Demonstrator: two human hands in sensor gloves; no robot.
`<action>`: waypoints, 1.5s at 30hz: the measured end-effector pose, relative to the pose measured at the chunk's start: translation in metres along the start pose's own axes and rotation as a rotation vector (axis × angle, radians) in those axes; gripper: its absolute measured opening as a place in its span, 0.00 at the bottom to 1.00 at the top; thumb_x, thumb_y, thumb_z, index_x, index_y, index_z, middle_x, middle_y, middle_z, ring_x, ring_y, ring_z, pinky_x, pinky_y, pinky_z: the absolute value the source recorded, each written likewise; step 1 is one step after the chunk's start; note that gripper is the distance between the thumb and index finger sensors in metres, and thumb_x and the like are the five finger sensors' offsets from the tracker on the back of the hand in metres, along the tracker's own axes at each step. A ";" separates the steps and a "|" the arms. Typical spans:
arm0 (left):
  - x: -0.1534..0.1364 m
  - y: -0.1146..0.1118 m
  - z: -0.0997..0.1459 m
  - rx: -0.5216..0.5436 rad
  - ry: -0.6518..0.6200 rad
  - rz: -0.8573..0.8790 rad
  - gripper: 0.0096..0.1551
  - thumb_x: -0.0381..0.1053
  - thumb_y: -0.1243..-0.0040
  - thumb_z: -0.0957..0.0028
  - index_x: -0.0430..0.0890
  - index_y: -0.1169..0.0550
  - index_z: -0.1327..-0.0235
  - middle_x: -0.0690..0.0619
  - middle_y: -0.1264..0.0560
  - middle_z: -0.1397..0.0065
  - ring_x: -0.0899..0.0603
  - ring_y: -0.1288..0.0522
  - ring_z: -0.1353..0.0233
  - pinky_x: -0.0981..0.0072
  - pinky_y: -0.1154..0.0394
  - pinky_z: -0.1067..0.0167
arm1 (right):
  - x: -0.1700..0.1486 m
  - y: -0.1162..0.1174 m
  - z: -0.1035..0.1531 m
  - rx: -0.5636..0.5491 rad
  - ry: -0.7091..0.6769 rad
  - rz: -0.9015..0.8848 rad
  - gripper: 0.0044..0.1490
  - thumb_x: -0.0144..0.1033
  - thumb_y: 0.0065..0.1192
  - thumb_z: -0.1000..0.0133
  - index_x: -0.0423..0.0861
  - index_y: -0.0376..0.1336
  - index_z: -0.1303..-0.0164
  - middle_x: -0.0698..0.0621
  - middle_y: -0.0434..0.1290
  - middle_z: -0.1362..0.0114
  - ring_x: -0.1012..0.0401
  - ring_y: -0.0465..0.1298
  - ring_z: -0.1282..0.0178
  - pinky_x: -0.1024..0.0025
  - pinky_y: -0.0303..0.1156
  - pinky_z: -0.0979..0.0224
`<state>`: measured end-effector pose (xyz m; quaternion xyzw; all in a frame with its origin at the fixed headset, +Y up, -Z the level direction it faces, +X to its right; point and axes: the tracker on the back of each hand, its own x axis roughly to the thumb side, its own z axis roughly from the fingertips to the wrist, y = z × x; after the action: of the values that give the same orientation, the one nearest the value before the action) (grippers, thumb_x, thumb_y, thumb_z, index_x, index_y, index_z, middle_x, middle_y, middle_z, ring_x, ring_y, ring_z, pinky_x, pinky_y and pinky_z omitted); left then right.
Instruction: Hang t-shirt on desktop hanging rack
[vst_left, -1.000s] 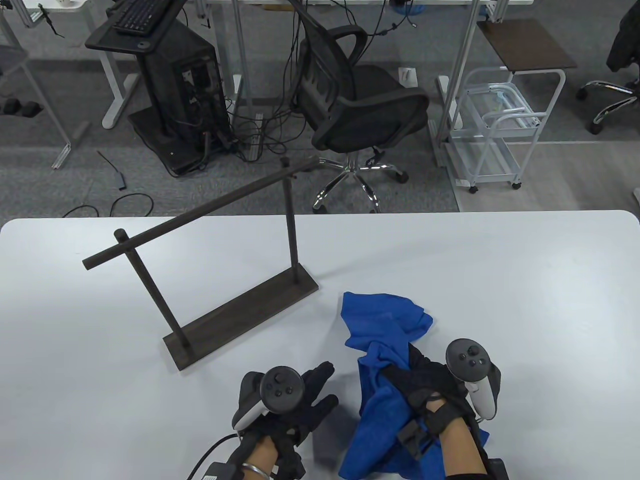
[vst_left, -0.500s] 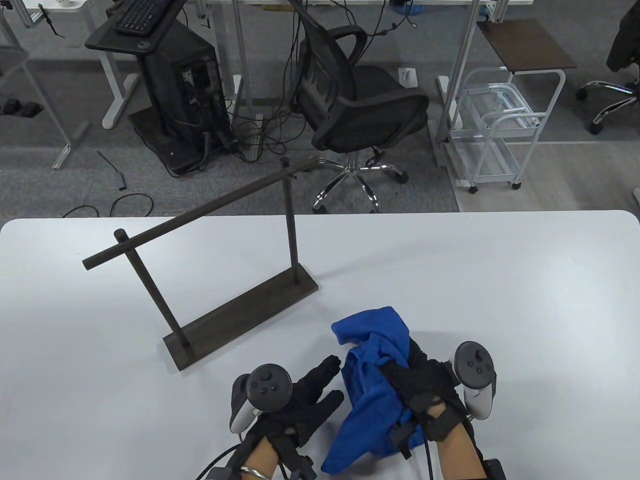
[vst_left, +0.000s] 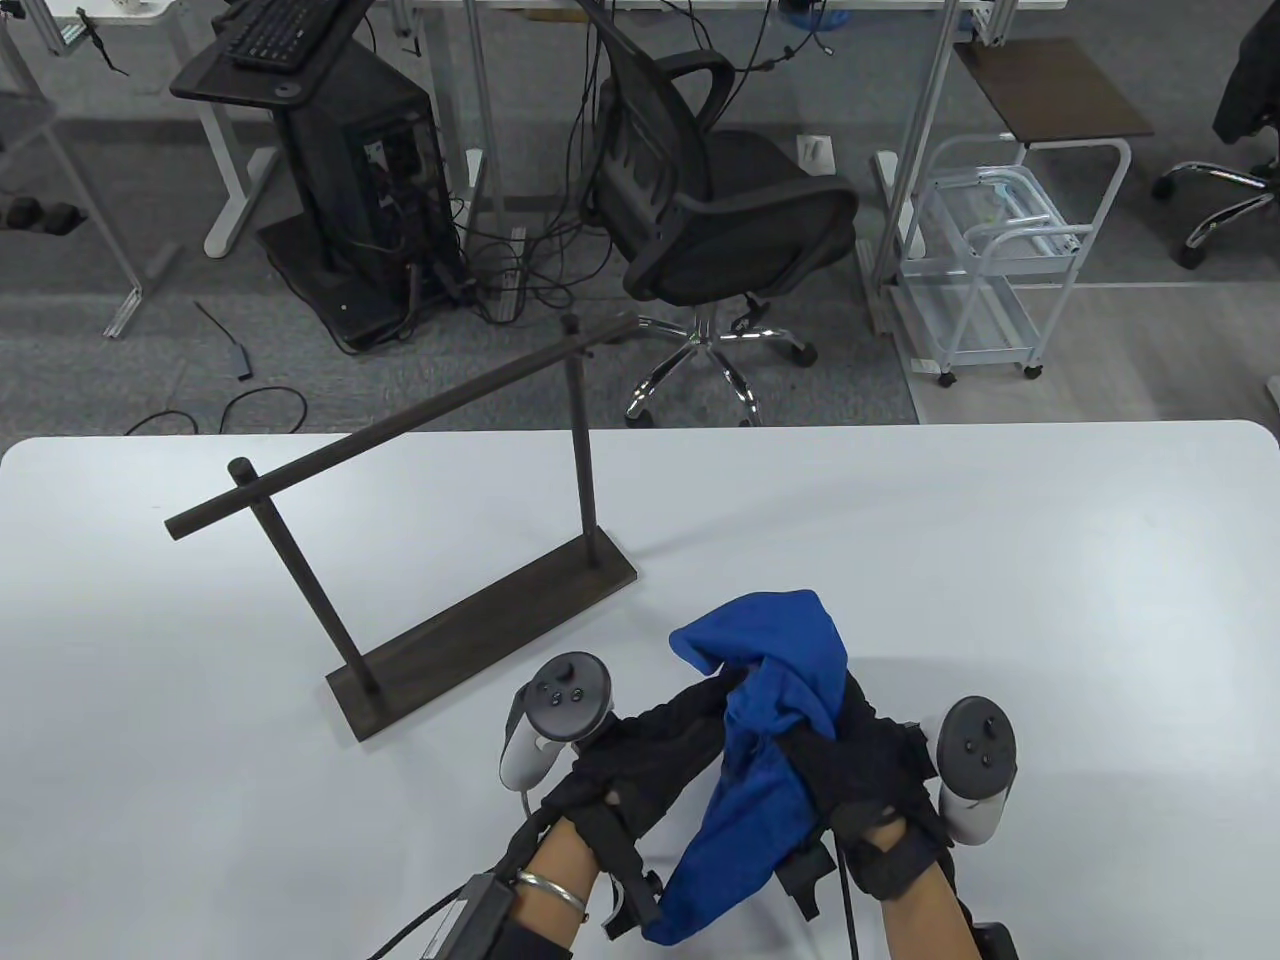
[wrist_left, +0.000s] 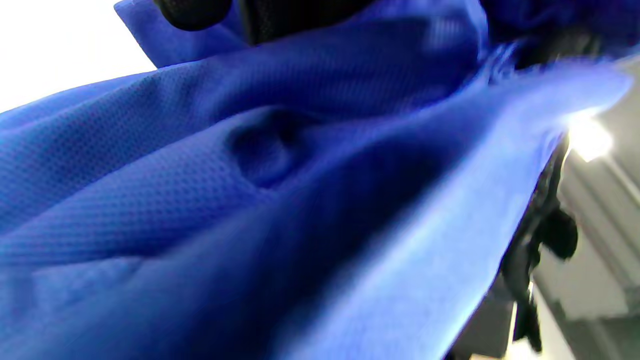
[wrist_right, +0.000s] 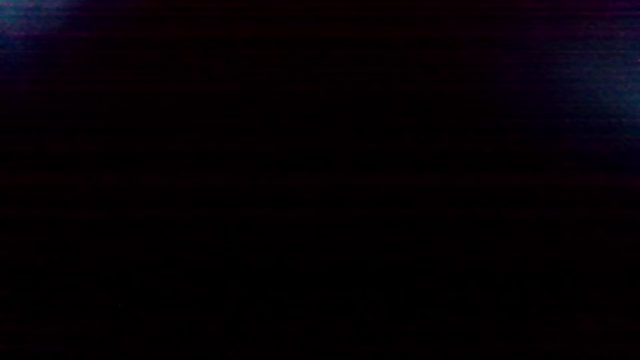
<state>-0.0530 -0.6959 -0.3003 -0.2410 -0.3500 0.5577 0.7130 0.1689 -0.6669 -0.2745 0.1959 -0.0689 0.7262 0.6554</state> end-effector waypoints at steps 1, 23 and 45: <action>0.001 -0.004 -0.004 -0.034 0.011 0.000 0.61 0.88 0.68 0.54 0.52 0.50 0.14 0.48 0.43 0.12 0.36 0.38 0.14 0.36 0.40 0.21 | 0.000 -0.001 0.000 0.000 0.002 0.012 0.48 0.50 0.66 0.52 0.50 0.46 0.28 0.39 0.56 0.27 0.49 0.79 0.53 0.52 0.75 0.53; -0.053 -0.020 0.007 -0.028 0.061 0.432 0.62 0.84 0.58 0.50 0.45 0.53 0.14 0.47 0.44 0.14 0.33 0.42 0.15 0.32 0.46 0.23 | 0.004 0.039 0.002 0.243 0.126 0.798 0.55 0.65 0.64 0.59 0.43 0.53 0.29 0.36 0.56 0.27 0.49 0.82 0.60 0.49 0.76 0.59; -0.053 0.005 0.025 0.249 0.038 0.446 0.45 0.70 0.49 0.41 0.47 0.46 0.20 0.56 0.33 0.25 0.43 0.29 0.24 0.38 0.39 0.24 | -0.006 0.053 0.003 0.320 0.099 0.749 0.53 0.53 0.66 0.54 0.46 0.44 0.26 0.37 0.47 0.24 0.45 0.78 0.49 0.46 0.73 0.49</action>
<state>-0.0821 -0.7469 -0.3007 -0.2332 -0.2034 0.7354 0.6029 0.1185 -0.6807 -0.2655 0.2215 0.0103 0.9247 0.3096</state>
